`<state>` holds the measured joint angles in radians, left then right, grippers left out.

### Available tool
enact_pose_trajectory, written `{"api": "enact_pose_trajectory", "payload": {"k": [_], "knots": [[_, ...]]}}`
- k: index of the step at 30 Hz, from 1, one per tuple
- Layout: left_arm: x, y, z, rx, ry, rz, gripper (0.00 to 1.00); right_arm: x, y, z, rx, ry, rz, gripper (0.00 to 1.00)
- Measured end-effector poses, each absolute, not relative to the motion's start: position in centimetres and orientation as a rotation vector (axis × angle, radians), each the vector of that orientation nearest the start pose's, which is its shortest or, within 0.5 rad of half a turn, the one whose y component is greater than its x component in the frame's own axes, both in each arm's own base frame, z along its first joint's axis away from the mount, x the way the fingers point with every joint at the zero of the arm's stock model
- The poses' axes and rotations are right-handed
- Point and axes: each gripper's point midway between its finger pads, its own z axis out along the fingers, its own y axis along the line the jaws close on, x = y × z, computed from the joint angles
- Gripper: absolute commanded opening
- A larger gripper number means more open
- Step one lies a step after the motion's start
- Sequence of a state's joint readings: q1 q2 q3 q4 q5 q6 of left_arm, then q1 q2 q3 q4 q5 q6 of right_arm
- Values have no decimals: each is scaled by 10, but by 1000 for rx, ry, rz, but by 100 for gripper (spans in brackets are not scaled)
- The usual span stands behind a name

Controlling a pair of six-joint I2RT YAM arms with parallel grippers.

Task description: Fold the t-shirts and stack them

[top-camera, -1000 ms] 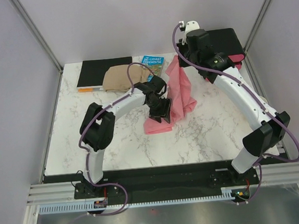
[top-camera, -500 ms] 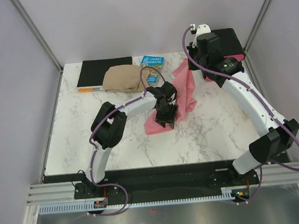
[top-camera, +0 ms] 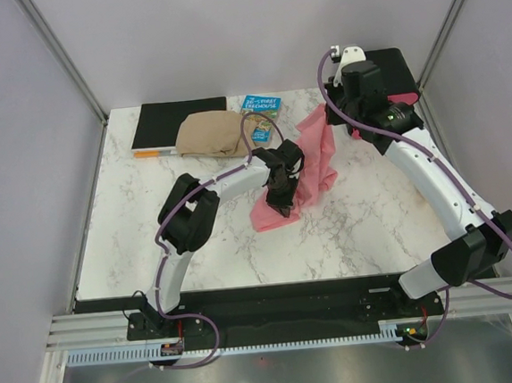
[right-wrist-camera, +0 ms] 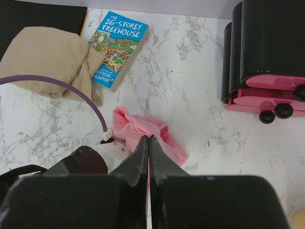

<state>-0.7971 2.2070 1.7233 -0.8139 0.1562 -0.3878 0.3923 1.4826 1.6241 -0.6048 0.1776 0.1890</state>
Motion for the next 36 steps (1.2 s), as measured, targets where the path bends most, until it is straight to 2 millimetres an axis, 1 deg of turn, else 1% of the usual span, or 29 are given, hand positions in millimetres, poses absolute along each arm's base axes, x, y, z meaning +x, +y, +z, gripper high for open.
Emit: {"api": "enact_pose_trajectory", "payload": {"k": [1,6,9,14,16,19,24,27,31,34,36], "knots": [[284,-352,18,635,2905,-420,2,410,144,322,-93,2032,187,0],[284,-353,18,639,2902,-416,2,408,143,316,-88,2046,188,0],[285,-352,19,639,2893,-401,2,405,142,308,-83,2065,187,0],[284,-340,21,630,2869,-327,2,399,140,297,-79,2091,181,0],[283,-333,25,623,2857,-298,2,398,138,296,-77,2093,177,0],[288,-325,42,600,2809,-277,2,395,137,297,-74,2089,174,0],[303,-318,86,534,2690,-296,2,392,136,302,-72,2077,178,0],[313,-308,112,483,2624,-303,2,391,135,303,-72,2075,179,0],[325,-285,139,390,2552,-272,2,386,133,302,-71,2076,177,0],[331,-259,155,288,2515,-234,2,377,126,303,-60,2070,163,0],[332,-237,166,201,2491,-206,2,371,121,309,-47,2055,152,0]]}}
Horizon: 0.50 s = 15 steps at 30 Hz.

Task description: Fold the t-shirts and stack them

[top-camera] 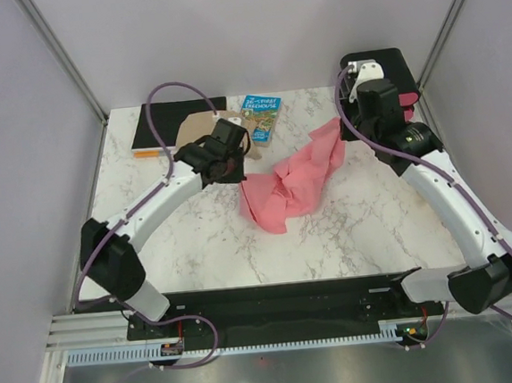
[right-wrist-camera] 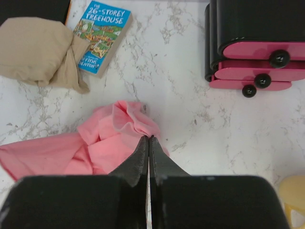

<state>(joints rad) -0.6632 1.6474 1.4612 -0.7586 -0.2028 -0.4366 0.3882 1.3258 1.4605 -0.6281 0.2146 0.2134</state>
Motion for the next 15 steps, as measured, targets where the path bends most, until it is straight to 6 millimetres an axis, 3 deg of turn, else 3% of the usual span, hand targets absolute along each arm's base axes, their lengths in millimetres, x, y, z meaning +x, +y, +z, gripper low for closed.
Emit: {"api": "enact_pose_trajectory", "payload": {"k": [7,12,15], "knots": [[332,-157,233,-79,2311,-115,2,337,94,369,28,1883,143,0],[321,-115,280,-206,2170,-108,2,309,77,416,79,1729,170,0],[315,-101,292,-242,2135,-95,2,296,71,434,93,1665,191,0]]}}
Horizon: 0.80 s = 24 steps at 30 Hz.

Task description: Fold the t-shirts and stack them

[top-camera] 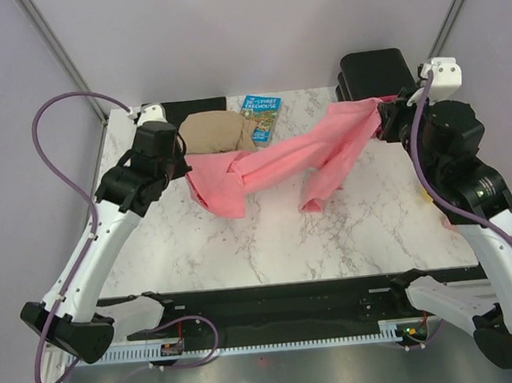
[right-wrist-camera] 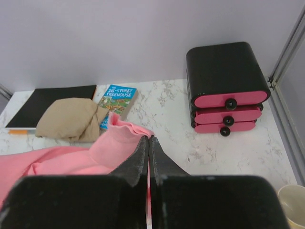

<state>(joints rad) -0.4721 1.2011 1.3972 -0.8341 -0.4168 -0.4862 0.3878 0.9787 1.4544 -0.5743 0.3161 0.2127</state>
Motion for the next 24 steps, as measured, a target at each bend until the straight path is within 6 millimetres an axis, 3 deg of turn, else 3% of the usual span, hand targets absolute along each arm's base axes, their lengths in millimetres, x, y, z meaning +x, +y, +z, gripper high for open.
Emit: {"api": "enact_pose_trajectory", "payload": {"k": [7,15,19,24], "knots": [[307,-82,296,-288,2129,-68,2,277,65,459,102,1584,226,0],[296,-62,293,-346,2139,-18,2,268,74,487,52,1543,289,0],[294,-56,280,-362,2178,19,2,276,79,479,32,1579,287,0],[298,-47,270,-395,2206,60,2,298,87,457,3,1655,245,0]]}}
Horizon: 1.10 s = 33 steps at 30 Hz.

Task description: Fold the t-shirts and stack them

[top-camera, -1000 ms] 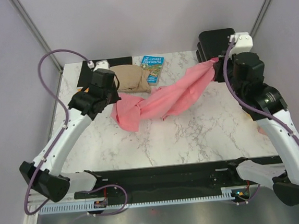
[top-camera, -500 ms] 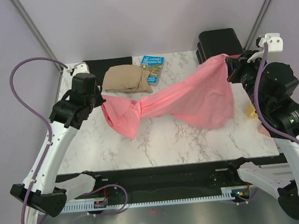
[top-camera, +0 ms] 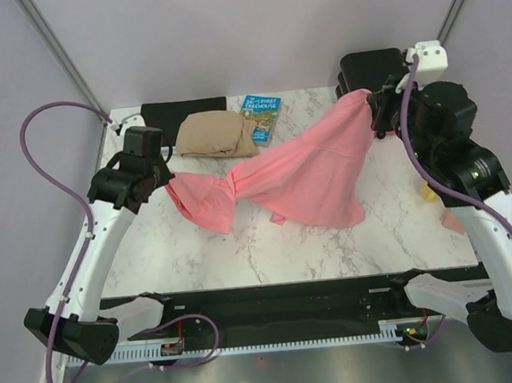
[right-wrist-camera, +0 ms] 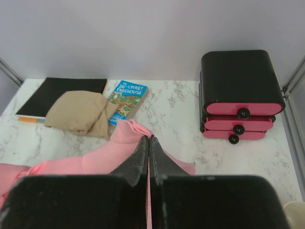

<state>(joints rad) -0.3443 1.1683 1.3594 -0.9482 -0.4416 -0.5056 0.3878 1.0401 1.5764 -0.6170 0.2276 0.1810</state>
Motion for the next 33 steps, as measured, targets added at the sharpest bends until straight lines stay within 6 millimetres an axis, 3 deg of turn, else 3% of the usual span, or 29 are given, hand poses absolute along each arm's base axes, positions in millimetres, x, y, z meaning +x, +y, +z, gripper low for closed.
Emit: {"api": "enact_pose_trajectory", "payload": {"k": [5,8,12,16,22,26,29,33], "knots": [[313,-29,251,-469,2250,121,2,335,92,425,-29,1756,141,0],[326,-11,244,-546,2264,144,2,356,92,420,-51,1786,75,0],[347,13,254,-641,2220,149,2,380,87,436,-45,1762,20,0],[368,26,274,-687,2154,117,2,388,80,457,-26,1714,8,0],[387,25,298,-685,2096,49,2,400,81,488,-16,1646,24,0],[389,19,298,-668,2107,9,2,400,88,497,-31,1629,74,0],[387,11,284,-651,2150,-30,2,395,100,484,-48,1665,157,0],[367,0,228,-644,2311,-60,2,368,115,412,-63,1849,285,0]]}}
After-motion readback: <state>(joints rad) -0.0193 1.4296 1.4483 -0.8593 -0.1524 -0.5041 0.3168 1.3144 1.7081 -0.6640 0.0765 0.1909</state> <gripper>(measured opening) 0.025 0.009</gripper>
